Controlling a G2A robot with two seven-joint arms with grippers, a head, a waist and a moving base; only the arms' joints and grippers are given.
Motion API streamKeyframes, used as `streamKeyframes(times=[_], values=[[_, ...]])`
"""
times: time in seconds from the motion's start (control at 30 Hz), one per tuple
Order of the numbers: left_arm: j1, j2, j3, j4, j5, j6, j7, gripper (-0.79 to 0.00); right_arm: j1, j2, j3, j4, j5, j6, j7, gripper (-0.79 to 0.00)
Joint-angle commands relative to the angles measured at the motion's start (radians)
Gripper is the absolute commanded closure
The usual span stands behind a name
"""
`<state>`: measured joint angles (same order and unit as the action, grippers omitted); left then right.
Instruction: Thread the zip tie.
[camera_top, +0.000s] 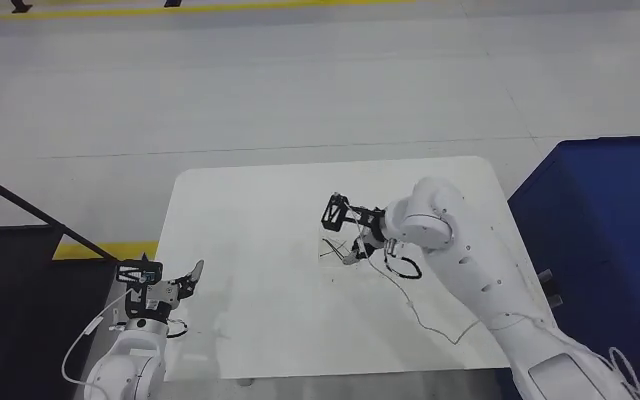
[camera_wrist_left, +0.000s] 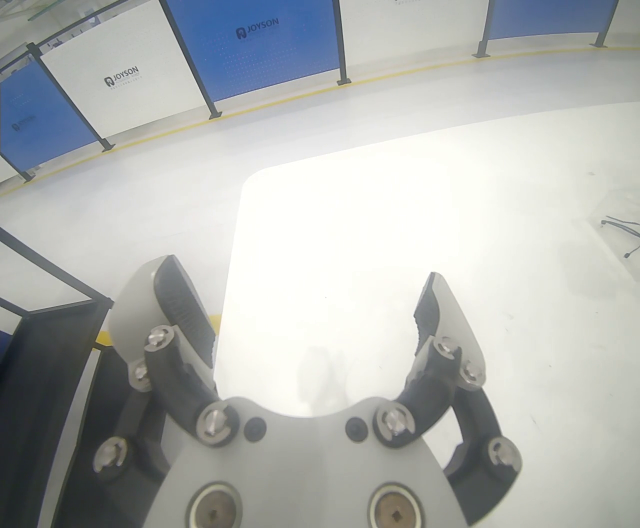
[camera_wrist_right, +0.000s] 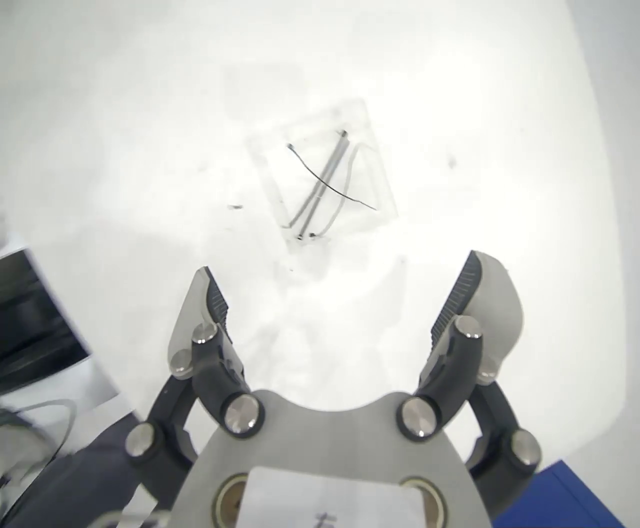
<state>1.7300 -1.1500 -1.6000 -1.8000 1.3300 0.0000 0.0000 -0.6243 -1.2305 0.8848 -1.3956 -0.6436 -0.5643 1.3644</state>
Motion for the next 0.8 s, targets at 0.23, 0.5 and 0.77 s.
streamKeyframes(times=[0.23, 0.5, 0.77], values=[[0.000, 0.000, 0.000, 0.000, 0.000, 0.000, 0.000, -0.785, 0.307, -0.016, -0.218, 0.249, 0.589, 0.280, 0.171, -0.785], [0.000, 0.000, 0.000, 0.000, 0.000, 0.000, 0.000, -0.785, 0.298, -0.023, -0.258, 0.276, 0.504, 0.363, 0.139, -0.785], [0.000, 0.000, 0.000, 0.000, 0.000, 0.000, 0.000, -0.785, 0.363, -0.128, -0.421, 0.446, 0.466, 0.519, 0.117, -0.480]])
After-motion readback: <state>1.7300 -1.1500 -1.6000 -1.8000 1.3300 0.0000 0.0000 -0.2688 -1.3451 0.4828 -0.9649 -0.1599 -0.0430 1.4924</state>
